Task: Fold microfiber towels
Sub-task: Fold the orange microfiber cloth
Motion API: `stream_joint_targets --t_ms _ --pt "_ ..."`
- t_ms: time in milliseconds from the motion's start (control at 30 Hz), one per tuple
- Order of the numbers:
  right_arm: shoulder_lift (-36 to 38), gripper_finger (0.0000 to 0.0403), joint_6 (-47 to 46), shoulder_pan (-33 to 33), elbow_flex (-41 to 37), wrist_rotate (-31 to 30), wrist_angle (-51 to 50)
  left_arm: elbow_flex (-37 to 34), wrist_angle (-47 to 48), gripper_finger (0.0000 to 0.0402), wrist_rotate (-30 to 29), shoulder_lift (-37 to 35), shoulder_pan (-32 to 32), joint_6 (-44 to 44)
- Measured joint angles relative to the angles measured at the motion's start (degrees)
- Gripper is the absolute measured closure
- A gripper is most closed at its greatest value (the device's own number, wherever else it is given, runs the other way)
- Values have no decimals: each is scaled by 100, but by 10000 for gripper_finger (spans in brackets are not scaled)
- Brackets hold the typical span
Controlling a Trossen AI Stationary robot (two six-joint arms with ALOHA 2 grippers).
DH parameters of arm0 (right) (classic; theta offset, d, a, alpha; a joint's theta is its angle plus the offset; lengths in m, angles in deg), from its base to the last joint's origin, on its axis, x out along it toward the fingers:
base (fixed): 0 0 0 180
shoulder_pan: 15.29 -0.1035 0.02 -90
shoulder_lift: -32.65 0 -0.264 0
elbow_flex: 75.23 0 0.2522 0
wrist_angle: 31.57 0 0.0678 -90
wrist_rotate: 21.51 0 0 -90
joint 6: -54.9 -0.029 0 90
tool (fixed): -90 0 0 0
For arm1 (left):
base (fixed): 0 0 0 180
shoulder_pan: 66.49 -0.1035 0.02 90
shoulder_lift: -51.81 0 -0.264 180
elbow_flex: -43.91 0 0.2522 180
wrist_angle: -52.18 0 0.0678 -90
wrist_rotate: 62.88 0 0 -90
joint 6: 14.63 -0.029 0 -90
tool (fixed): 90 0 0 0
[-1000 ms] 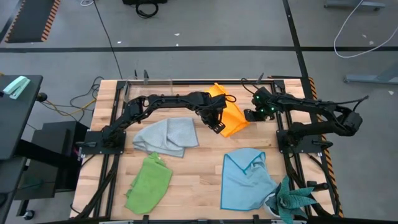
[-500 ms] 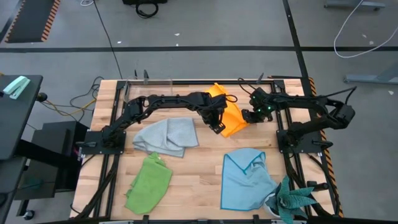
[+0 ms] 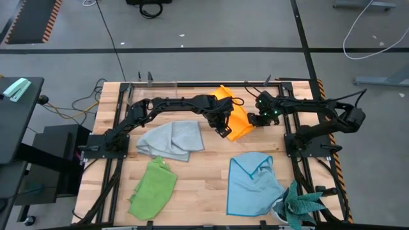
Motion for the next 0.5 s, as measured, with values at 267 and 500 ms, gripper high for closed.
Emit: stream_joint_targets --t_ms 267,500 --pt "-2 314 -255 -276 -4 -326 76 -2 -89 285 -102 0 -9 2" --pt "80 386 -243 -554 -14 -674 135 -2 -80 298 -118 0 -9 -157"
